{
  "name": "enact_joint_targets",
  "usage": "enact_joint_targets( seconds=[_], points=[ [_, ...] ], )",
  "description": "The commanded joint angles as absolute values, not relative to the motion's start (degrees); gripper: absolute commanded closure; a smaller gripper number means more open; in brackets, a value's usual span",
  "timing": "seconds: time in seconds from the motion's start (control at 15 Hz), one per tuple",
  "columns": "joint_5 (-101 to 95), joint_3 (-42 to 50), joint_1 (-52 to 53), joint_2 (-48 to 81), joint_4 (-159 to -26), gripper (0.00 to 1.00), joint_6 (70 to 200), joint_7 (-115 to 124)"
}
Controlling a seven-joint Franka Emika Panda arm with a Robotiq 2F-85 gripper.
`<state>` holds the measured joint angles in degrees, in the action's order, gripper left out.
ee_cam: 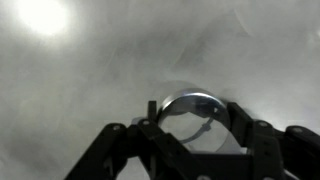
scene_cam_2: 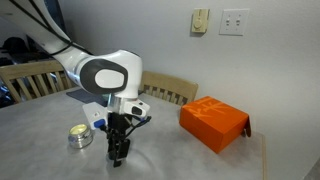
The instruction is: Take the lid off the bottle and put it on the table
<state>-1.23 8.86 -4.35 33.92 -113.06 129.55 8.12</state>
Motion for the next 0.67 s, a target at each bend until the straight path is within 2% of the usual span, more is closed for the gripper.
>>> enact_joint_targets(
  seconds=[0.0, 0.6],
  points=[
    [-0.2, 7.7, -5.9, 35.1, -110.3, 0.56, 130.4, 6.5],
    [6.6, 4.5, -9.7, 35.5, -108.5, 0.56, 134.1, -0.1]
  ],
)
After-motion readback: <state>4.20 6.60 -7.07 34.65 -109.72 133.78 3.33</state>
